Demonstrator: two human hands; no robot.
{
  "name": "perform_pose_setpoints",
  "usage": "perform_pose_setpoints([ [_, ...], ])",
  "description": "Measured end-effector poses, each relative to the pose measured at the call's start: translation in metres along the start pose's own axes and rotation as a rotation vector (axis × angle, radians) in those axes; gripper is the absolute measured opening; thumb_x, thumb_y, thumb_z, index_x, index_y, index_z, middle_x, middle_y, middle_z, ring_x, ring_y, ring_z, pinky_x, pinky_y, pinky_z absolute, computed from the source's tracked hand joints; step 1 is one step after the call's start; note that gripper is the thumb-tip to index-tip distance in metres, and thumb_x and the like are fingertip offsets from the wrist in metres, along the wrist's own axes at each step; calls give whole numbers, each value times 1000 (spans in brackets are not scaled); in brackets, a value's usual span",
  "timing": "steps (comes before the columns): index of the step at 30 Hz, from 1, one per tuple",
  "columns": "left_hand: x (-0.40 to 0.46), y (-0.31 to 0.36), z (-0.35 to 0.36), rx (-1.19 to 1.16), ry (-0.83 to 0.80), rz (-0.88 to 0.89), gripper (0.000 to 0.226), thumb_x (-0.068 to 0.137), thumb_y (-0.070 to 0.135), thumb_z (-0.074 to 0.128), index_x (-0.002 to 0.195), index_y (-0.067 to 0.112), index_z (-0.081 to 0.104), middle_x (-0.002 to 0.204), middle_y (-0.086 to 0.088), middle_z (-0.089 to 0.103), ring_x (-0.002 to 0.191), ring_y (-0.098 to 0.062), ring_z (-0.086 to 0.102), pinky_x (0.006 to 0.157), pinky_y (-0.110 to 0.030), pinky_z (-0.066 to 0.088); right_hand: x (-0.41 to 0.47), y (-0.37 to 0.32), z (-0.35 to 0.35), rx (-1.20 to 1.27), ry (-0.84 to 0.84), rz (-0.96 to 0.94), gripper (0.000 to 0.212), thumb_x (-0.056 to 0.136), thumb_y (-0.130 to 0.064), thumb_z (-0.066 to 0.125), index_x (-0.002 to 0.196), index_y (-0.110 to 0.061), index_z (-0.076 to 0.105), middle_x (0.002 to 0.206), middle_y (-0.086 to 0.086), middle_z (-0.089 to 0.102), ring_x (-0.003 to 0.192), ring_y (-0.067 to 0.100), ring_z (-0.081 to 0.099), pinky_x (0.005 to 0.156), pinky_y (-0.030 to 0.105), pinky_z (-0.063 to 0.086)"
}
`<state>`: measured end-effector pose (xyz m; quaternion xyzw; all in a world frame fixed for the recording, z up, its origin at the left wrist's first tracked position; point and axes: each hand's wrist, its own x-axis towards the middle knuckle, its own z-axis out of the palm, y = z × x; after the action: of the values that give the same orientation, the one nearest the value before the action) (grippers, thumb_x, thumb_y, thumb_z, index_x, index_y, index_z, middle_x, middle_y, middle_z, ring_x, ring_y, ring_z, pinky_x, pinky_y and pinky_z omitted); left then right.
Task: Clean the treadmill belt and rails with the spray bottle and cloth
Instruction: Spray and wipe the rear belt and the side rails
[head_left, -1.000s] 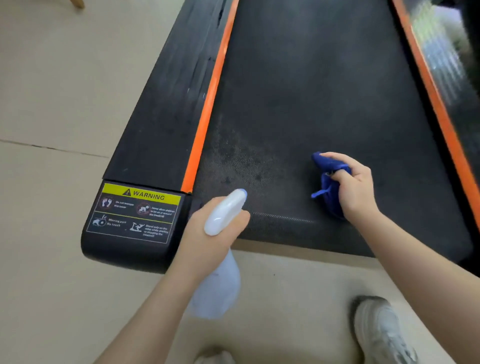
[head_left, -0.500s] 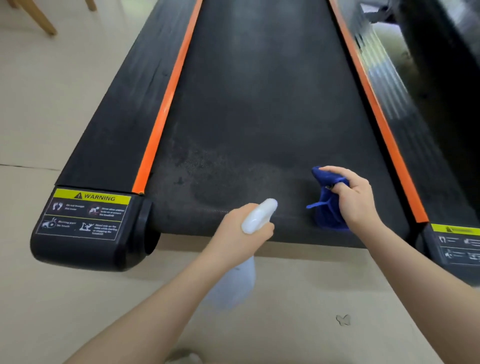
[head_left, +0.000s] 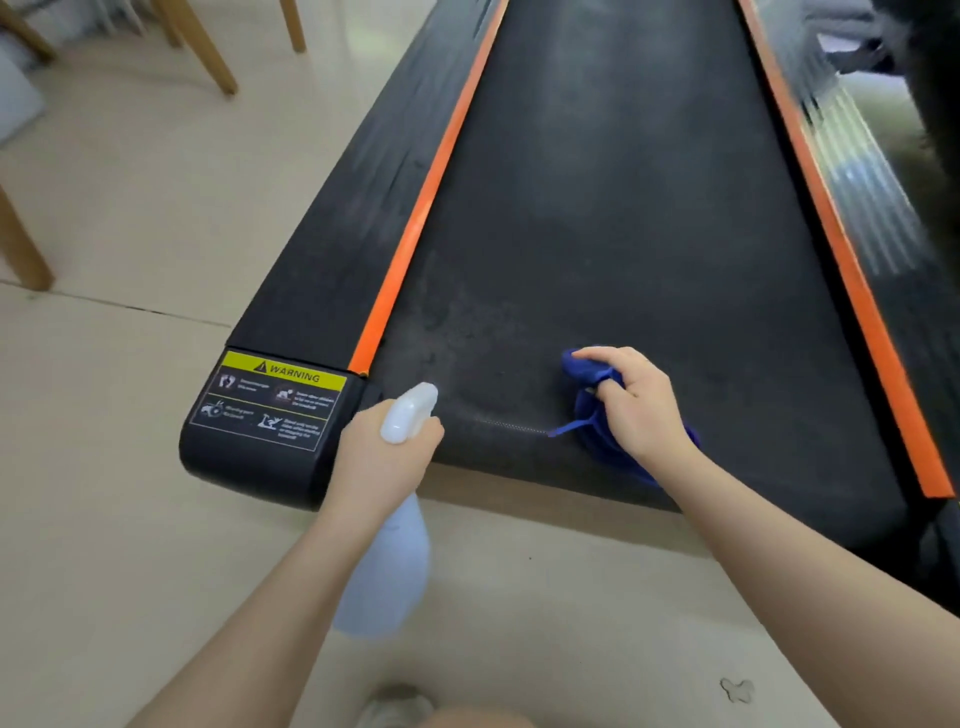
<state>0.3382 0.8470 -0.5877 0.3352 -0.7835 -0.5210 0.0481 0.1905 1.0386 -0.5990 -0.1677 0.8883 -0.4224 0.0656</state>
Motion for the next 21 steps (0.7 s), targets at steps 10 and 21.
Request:
perform_pose_setpoints([
  [10,24,14,-45,6,122,229,23,77,29,54,74,7,50,68,-8,48,62,-19,40,52,-19,31,4,-50,95,-550,-283,-754,51,72,-14,35,111,-23,68,106,2,67,88,30,61,65,33,43],
  [21,79,9,-55,-67,151,208,32,65,36,50,68,8,35,65,0,36,65,-22,30,60,-37,29,79,-69,134,-560,-123,-551,47,74,-5,46,115,-19,66,112,6,65,89,36,55,73,41,47],
])
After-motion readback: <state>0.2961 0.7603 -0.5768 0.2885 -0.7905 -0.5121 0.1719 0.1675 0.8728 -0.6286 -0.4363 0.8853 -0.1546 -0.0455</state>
